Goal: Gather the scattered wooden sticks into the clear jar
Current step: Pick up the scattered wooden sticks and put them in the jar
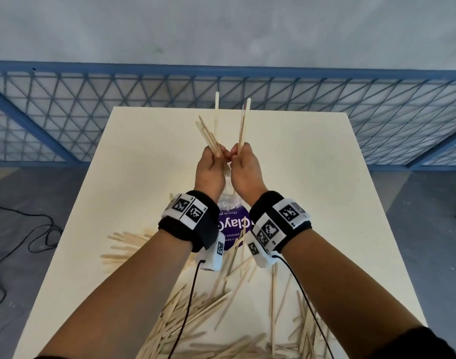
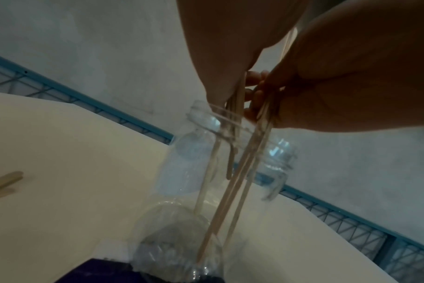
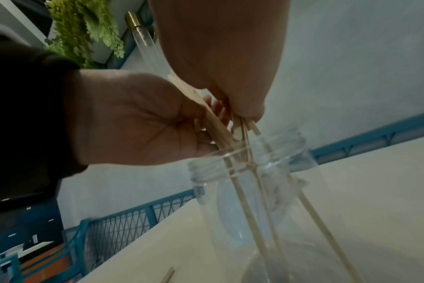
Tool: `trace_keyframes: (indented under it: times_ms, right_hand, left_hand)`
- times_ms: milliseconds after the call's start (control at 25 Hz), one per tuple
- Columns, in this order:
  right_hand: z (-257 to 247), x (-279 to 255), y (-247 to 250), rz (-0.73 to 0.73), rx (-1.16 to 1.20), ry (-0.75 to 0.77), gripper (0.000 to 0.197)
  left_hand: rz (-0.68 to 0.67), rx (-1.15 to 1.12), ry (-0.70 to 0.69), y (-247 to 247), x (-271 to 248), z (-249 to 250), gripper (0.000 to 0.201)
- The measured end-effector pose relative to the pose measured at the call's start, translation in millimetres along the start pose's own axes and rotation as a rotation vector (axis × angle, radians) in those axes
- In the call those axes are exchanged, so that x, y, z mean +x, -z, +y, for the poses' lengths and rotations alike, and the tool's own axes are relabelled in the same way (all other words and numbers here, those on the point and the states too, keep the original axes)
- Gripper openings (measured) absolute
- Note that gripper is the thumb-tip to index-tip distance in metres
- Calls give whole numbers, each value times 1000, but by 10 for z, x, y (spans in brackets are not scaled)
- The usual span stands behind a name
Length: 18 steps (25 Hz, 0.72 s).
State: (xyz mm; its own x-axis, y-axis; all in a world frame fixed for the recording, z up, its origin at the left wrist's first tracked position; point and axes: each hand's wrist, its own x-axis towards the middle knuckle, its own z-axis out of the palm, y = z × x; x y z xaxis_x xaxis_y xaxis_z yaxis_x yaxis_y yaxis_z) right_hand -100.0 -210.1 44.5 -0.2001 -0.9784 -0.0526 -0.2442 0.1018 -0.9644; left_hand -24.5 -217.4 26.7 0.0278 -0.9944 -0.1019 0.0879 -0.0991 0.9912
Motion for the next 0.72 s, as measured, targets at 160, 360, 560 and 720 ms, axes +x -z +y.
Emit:
trace_keyframes:
  times_ms: [160,360,560,720]
  right_hand:
    - [44,-8,-8,15,-21,-49,8]
    - [-16,40,28,148,124,67,19]
    - [10,56,129,152,17,56,19]
    - [186,-65,153,58,-342,119,21]
  left_hand:
    - [39,10,38,25,-6,-66,31]
    - [26,176,25,11,-35,-58,26]
    - [-81,480,-44,7,-78,-13,19]
    - [-60,449,-24,15,-126,32,34]
